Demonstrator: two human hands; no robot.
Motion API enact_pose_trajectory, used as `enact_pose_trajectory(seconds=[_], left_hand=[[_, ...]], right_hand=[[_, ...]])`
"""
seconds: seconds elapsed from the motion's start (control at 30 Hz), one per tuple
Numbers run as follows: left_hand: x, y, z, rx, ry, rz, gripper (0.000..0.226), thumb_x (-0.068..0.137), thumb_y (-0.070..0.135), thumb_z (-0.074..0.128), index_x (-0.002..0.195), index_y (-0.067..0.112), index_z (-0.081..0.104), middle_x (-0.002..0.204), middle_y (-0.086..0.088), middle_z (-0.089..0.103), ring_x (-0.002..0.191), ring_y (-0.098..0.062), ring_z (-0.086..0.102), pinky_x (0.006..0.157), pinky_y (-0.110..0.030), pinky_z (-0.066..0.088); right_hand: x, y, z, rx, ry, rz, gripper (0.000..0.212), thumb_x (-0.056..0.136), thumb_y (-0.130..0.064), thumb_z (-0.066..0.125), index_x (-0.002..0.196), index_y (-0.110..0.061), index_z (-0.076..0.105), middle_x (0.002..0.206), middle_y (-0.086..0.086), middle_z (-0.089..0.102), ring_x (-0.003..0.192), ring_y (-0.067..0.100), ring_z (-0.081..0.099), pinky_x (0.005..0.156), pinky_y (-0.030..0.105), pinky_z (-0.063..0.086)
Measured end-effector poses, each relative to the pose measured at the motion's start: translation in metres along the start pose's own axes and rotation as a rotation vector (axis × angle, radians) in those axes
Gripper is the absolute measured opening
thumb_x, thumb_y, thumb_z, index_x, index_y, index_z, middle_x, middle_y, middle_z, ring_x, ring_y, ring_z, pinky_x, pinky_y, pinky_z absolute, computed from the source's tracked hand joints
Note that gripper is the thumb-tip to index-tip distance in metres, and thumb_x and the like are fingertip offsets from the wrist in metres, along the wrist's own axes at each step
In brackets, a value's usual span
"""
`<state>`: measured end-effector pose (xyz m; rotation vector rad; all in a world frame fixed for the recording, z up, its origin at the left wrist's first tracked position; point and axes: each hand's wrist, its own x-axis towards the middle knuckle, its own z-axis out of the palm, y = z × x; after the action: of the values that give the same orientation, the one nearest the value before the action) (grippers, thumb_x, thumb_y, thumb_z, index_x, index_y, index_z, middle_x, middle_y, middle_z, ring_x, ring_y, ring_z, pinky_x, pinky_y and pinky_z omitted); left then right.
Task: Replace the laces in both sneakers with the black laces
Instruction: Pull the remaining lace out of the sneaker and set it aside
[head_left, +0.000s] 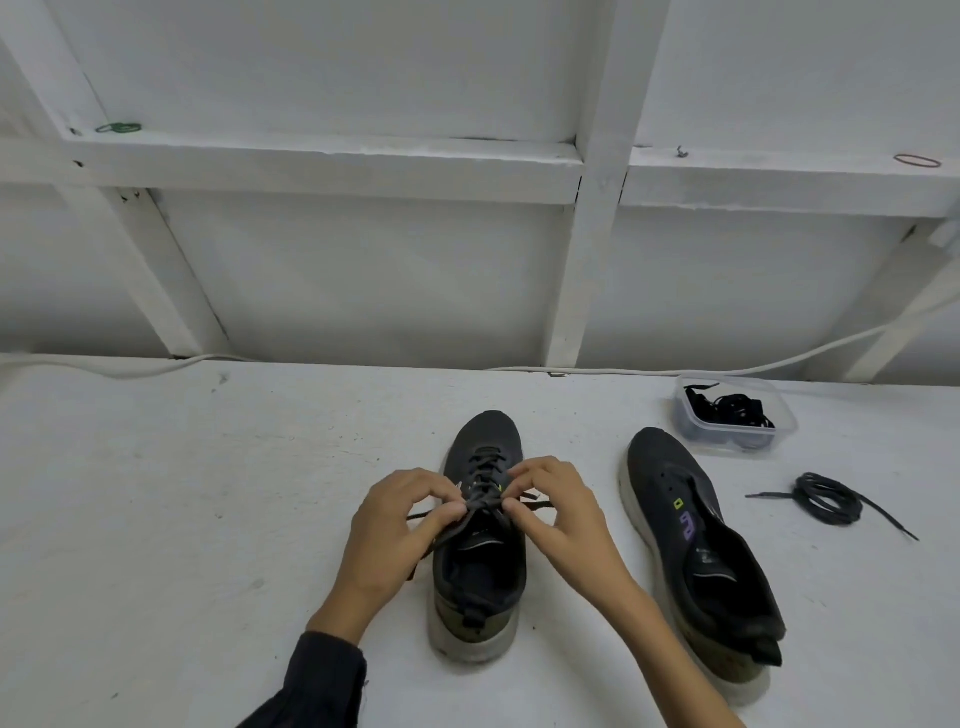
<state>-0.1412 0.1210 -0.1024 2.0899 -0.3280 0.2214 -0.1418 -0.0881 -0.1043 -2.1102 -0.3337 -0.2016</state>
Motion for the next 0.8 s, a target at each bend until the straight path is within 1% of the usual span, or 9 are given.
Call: enact_pose_trajectory(seconds=[0.1, 0.2, 0.27, 0.37, 0.47, 0.57, 0.63, 0.73, 0.8], left_hand=[[0.001, -0.002, -0.007, 0.004, 0.028, -0.025, 0.017, 0.083, 0.049, 0.057, 0.082, 0.034, 0.065, 0.095, 0.017, 0.068, 0.1, -0.011, 0.062, 0.086, -0.035, 0.05], [0.001, -0.005, -0.014, -0.034, 0.02, -0.042, 0.019, 0.081, 0.051, 0.059, 0.081, 0.033, 0.066, 0.095, 0.016, 0.069, 0.1, -0.012, 0.062, 0.086, -0.032, 0.049], [0.003, -0.003, -0.011, -0.067, -0.059, -0.076, 0.018, 0.081, 0.048, 0.065, 0.081, 0.03, 0.068, 0.093, 0.014, 0.069, 0.099, -0.011, 0.063, 0.087, -0.028, 0.047], [0.002, 0.0, -0.001, -0.126, -0.118, -0.127, 0.004, 0.087, 0.026, 0.071, 0.084, 0.024, 0.069, 0.09, 0.011, 0.07, 0.096, -0.007, 0.064, 0.089, -0.025, 0.048], [-0.001, -0.001, -0.001, -0.147, -0.136, -0.151, 0.003, 0.09, 0.022, 0.067, 0.088, 0.022, 0.069, 0.092, 0.011, 0.071, 0.1, -0.004, 0.064, 0.091, -0.023, 0.048], [-0.003, 0.002, -0.002, -0.169, -0.127, -0.171, 0.004, 0.091, 0.021, 0.066, 0.088, 0.021, 0.068, 0.093, 0.011, 0.071, 0.099, -0.003, 0.065, 0.073, -0.013, 0.048], [-0.002, 0.004, -0.001, -0.166, -0.121, -0.181, 0.005, 0.091, 0.019, 0.065, 0.088, 0.02, 0.068, 0.091, 0.01, 0.072, 0.096, -0.003, 0.065, 0.069, -0.011, 0.047], [-0.001, 0.004, -0.003, -0.16, -0.129, -0.189, 0.007, 0.092, 0.015, 0.064, 0.088, 0.018, 0.069, 0.088, 0.011, 0.072, 0.089, -0.003, 0.066, 0.071, -0.011, 0.048], [-0.001, 0.004, -0.006, -0.142, -0.124, -0.18, 0.008, 0.092, 0.013, 0.063, 0.088, 0.017, 0.069, 0.091, 0.01, 0.073, 0.091, -0.004, 0.067, 0.079, -0.012, 0.049]], right_hand=[[0.006, 0.001, -0.015, -0.064, 0.053, 0.021, 0.005, 0.086, -0.034, 0.057, 0.082, -0.033, 0.06, 0.106, -0.023, 0.059, 0.108, 0.003, 0.051, 0.089, 0.021, 0.041], [0.012, 0.002, -0.034, -0.081, 0.078, 0.029, 0.009, 0.089, -0.024, 0.065, 0.082, -0.031, 0.063, 0.106, -0.021, 0.06, 0.107, 0.005, 0.053, 0.089, 0.024, 0.041], [0.015, -0.002, -0.035, -0.092, -0.014, -0.008, 0.006, 0.087, -0.026, 0.068, 0.084, -0.03, 0.067, 0.098, -0.02, 0.063, 0.099, 0.007, 0.057, 0.086, 0.029, 0.046], [0.016, -0.008, -0.018, -0.123, -0.156, -0.007, 0.004, 0.085, -0.028, 0.071, 0.087, -0.03, 0.073, 0.09, -0.018, 0.066, 0.089, 0.004, 0.06, 0.079, 0.036, 0.051], [0.014, -0.008, -0.008, -0.113, -0.123, 0.018, 0.006, 0.086, -0.024, 0.071, 0.088, -0.029, 0.073, 0.087, -0.016, 0.067, 0.084, 0.004, 0.061, 0.075, 0.035, 0.053], [0.012, -0.008, -0.006, -0.142, -0.116, 0.022, 0.005, 0.087, -0.025, 0.068, 0.087, -0.03, 0.068, 0.086, -0.017, 0.064, 0.082, 0.003, 0.058, 0.071, 0.029, 0.051], [0.011, -0.01, -0.006, -0.202, -0.145, 0.017, 0.004, 0.089, -0.027, 0.064, 0.088, -0.031, 0.063, 0.088, -0.016, 0.061, 0.084, 0.003, 0.055, 0.07, 0.021, 0.045], [0.012, -0.014, -0.007, -0.282, -0.164, -0.007, 0.002, 0.091, -0.029, 0.06, 0.09, -0.03, 0.06, 0.09, -0.015, 0.06, 0.086, 0.004, 0.052, 0.069, 0.017, 0.04], [0.012, -0.016, -0.008, -0.312, -0.17, -0.024, 0.002, 0.092, -0.029, 0.059, 0.091, -0.03, 0.06, 0.09, -0.015, 0.06, 0.085, 0.004, 0.051, 0.069, 0.017, 0.039]])
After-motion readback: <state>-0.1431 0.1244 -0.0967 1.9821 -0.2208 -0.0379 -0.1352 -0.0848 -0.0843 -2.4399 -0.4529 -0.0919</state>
